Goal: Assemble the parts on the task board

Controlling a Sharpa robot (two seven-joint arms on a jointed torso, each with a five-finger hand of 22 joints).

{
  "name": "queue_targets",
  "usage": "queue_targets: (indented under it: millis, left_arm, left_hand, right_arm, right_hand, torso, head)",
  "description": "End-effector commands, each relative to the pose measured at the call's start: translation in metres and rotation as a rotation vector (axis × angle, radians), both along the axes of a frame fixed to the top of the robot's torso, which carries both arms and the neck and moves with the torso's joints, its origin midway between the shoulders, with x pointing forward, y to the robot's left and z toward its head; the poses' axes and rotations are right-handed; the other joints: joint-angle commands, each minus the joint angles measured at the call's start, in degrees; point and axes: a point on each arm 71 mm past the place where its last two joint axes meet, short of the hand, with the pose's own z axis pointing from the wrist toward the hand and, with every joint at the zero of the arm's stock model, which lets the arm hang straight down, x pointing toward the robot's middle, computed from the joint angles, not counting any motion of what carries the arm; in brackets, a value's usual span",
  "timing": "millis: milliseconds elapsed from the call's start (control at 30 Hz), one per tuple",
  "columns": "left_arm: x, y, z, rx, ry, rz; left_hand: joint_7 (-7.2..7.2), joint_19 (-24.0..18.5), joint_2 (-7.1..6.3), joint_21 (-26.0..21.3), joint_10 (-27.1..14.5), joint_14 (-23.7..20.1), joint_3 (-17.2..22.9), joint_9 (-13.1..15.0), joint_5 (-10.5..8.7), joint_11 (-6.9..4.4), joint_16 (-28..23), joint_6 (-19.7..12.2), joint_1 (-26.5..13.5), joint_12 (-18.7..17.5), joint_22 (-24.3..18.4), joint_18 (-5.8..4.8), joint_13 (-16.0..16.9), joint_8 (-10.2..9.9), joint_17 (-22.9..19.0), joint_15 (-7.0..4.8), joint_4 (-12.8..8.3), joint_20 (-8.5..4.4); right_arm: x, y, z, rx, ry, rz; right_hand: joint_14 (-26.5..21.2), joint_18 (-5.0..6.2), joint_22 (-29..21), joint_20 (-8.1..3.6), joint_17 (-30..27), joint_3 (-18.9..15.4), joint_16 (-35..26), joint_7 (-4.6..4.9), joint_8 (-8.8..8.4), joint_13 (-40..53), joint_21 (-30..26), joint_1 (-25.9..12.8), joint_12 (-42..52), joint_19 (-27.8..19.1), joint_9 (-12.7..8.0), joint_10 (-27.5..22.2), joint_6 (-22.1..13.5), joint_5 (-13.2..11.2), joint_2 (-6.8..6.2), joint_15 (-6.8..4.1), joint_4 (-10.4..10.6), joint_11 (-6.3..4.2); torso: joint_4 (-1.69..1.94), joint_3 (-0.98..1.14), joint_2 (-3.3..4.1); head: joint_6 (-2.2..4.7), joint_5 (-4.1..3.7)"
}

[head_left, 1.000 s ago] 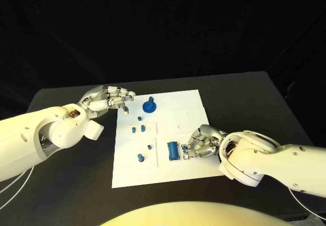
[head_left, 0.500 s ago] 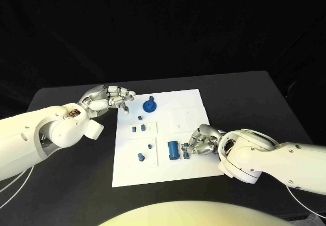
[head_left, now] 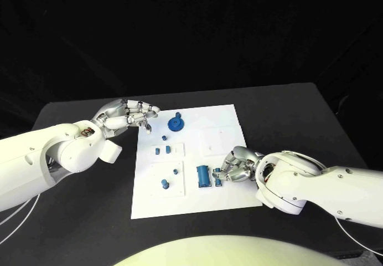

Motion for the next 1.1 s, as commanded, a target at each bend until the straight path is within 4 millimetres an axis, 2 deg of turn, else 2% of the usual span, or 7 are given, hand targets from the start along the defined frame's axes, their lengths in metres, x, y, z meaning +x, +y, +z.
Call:
queue_targets:
  millis: [33, 167, 233, 367, 433, 600, 1100]
  left_arm:
    - [0.0, -0.003, 0.001, -0.005, -0.003, -0.021]
    - [0.0, -0.003, 0.0, -0.005, -0.003, -0.021]
    - [0.0, -0.003, 0.0, -0.005, -0.003, -0.021]
    - [0.0, -0.002, 0.0, -0.004, -0.003, -0.02]
    - [0.0, -0.002, 0.0, -0.004, -0.003, -0.02]
    - [0.0, -0.002, 0.0, -0.003, -0.004, -0.018]
    - [0.001, -0.002, 0.0, -0.003, -0.005, -0.016]
  left_hand:
    - [1.16, 0.3, 0.5, 0.0, -0.3, -0.4, 0.1, -0.1, 0.35, -0.06, -0.2, -0.5, -0.1, 0.0, -0.1, 0.85, -0.1, 0.2, 0.1, 0.13, 0.3, -0.01]
    - [1.16, 0.3, 0.5, 0.0, -0.3, -0.4, 0.1, -0.1, 0.35, -0.06, -0.2, -0.5, -0.1, 0.0, -0.1, 0.85, -0.1, 0.2, 0.1, 0.13, 0.3, -0.01]
    - [1.16, 0.3, 0.5, 0.0, -0.3, -0.4, 0.1, -0.1, 0.35, -0.06, -0.2, -0.5, -0.1, 0.0, -0.1, 0.85, -0.1, 0.2, 0.1, 0.13, 0.3, -0.01]
    - [1.16, 0.3, 0.5, 0.0, -0.3, -0.4, 0.1, -0.1, 0.35, -0.06, -0.2, -0.5, -0.1, 0.0, -0.1, 0.85, -0.1, 0.2, 0.1, 0.13, 0.3, -0.01]
    - [1.16, 0.3, 0.5, 0.0, -0.3, -0.4, 0.1, -0.1, 0.35, -0.06, -0.2, -0.5, -0.1, 0.0, -0.1, 0.85, -0.1, 0.2, 0.1, 0.13, 0.3, -0.01]
    - [1.16, 0.3, 0.5, 0.0, -0.3, -0.4, 0.1, -0.1, 0.35, -0.06, -0.2, -0.5, -0.1, 0.0, -0.1, 0.85, -0.1, 0.2, 0.1, 0.13, 0.3, -0.01]
    - [1.15, 0.3, 0.51, -0.1, -0.3, -0.4, 0.1, -0.1, 0.36, -0.06, -0.1, -0.5, -0.1, 0.0, -0.1, 0.85, -0.1, 0.2, 0.1, 0.13, 0.4, -0.01]
  right_arm:
    - [-0.003, 0.004, -0.001, 0.001, 0.012, 0.034]
    - [-0.004, 0.004, -0.001, 0.005, 0.012, 0.041]
    - [-0.004, 0.005, -0.001, 0.007, 0.013, 0.047]
    - [-0.004, 0.006, -0.001, 0.009, 0.011, 0.062]
    - [-0.004, 0.005, -0.001, 0.009, 0.008, 0.066]
    - [-0.003, 0.004, 0.0, 0.006, -0.005, 0.067]
    - [0.002, -0.006, 0.005, 0.064, -0.093, 0.023]
  right_hand:
    - [6.0, -0.38, 15.1, -0.34, 15.1, -0.2, 0.3, 0.0, 0.37, 15.1, 0.3, 0.0, 0.4, 6.0, 0.1, 5.9, 0.3, -0.2, 0.0, -0.49, -0.2, -0.43]
    - [6.0, -0.38, 15.1, -0.43, 15.1, -0.5, 0.3, -0.03, 0.53, 15.1, 0.3, 0.3, 0.4, 6.0, 0.2, 5.9, 0.2, -0.9, -0.44, -0.58, -0.3, -0.49]
    - [6.0, -0.38, 15.1, -0.52, 15.1, -1.5, 0.3, -0.04, 0.8, 15.1, 0.3, 0.6, 0.4, 6.0, 0.4, 5.9, 0.1, -3.4, -0.81, -0.63, -0.2, -0.51]
    - [6.0, -0.38, 15.1, -0.49, 15.1, -8.2, 0.3, 0.02, 1.01, 15.1, 0.3, 2.7, 0.4, 6.0, 0.4, 5.9, -0.2, -9.7, -0.38, -0.59, 0.1, -0.46]
    - [6.0, -0.38, 15.1, -0.45, 15.1, -12.0, 0.3, 0.05, 0.96, 15.1, 0.3, 4.1, 0.4, 6.0, 0.2, 5.9, -0.1, -11.2, 0.26, -0.55, 0.2, -0.42]
    - [6.0, -0.38, 15.1, -0.38, 15.1, -15.8, 0.3, 0.15, 0.94, 15.1, 0.3, 4.1, 0.4, 6.0, 0.0, 5.9, 0.1, -14.2, 0.9, -0.47, 0.4, -0.32]
    - [6.0, -0.38, 15.1, -0.28, 15.0, -17.1, 0.3, 0.56, 0.25, 14.9, 0.3, 3.4, -0.2, 6.0, -0.4, 5.7, -1.1, -14.8, 1.48, -0.29, 0.5, -0.03]
  torso:
    - [-0.02, 0.0, 0.05]
    - [0.0, 0.06, 0.03]
    - [0.0, 0.08, 0.0]
    - [0.0, 0.08, -0.05]
    - [0.0, 0.08, -0.05]
    - [-0.03, 0.08, -0.04]
    - [0.01, 0.05, -0.14]
  head:
    - [-0.09, -0.03]
    - [-0.18, 0.0]
    - [-0.19, 0.0]
    - [-0.26, 0.03]
    - [-0.26, 0.03]
    - [-0.25, 0.04]
    - [0.04, 0.1]
